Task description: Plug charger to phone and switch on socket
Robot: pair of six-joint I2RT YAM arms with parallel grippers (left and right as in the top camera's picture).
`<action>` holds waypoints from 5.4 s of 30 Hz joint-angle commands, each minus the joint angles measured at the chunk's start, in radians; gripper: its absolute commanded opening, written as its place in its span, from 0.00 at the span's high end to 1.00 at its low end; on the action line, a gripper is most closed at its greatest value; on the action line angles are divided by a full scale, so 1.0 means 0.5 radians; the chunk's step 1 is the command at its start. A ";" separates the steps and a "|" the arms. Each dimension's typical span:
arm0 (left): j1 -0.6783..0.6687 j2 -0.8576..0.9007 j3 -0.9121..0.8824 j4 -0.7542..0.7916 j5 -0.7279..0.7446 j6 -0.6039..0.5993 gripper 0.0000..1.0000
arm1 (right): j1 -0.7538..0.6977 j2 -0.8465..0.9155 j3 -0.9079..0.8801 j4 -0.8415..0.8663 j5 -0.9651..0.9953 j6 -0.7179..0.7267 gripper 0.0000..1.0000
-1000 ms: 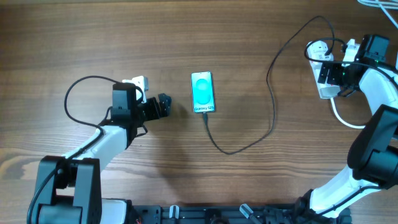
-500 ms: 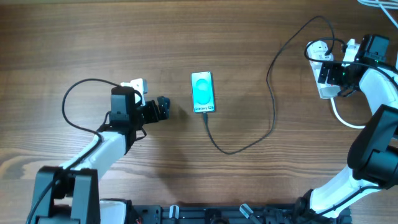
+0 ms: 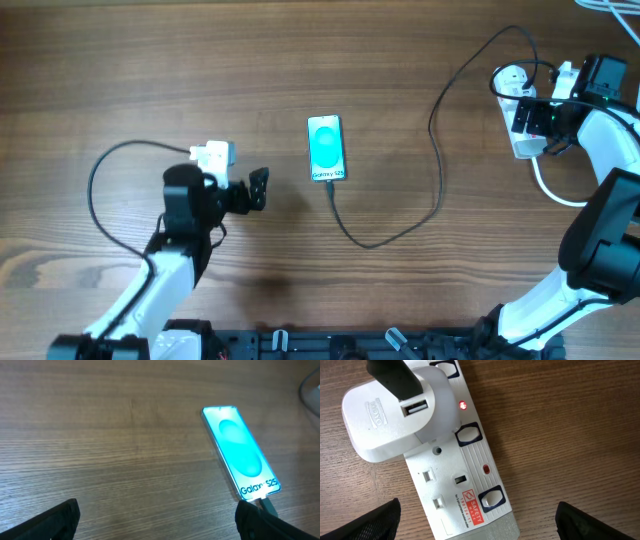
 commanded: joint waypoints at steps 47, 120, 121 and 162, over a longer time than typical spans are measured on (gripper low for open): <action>-0.037 -2.478 -0.632 -0.731 -0.172 -0.058 0.00 | -0.011 -0.033 0.028 0.006 0.019 0.023 0.01; -0.102 -2.478 -0.632 -0.758 -0.454 -0.013 0.00 | -0.011 -0.033 0.028 0.006 0.020 0.022 0.00; -0.102 -2.478 -0.632 -0.758 -0.454 -0.013 0.00 | -0.011 -0.033 0.028 0.006 0.019 0.023 0.00; -0.102 -2.478 -0.632 -0.758 -0.454 -0.013 0.00 | 0.561 -0.423 0.028 0.010 0.019 0.023 0.00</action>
